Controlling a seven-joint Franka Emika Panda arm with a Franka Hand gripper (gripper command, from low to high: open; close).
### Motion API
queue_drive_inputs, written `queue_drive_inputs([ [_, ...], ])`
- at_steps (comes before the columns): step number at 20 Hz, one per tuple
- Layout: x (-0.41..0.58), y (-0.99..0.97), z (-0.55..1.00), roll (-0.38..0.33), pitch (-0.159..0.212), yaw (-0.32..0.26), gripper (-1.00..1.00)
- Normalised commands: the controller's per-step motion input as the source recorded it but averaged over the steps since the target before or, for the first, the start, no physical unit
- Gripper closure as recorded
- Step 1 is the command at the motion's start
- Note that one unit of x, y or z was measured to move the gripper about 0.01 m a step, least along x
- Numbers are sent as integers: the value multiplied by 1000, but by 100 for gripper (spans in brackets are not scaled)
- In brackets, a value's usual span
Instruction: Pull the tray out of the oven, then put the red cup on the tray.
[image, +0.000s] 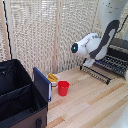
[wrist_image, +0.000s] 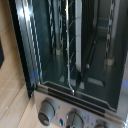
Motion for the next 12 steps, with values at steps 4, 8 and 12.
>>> queue_drive_inputs([
  [4,-154,-494,-56,-28,0,203,-100],
  [8,-129,-536,-31,-5,1,203,-100],
  [12,-15,-523,-13,0,6,194,-100],
])
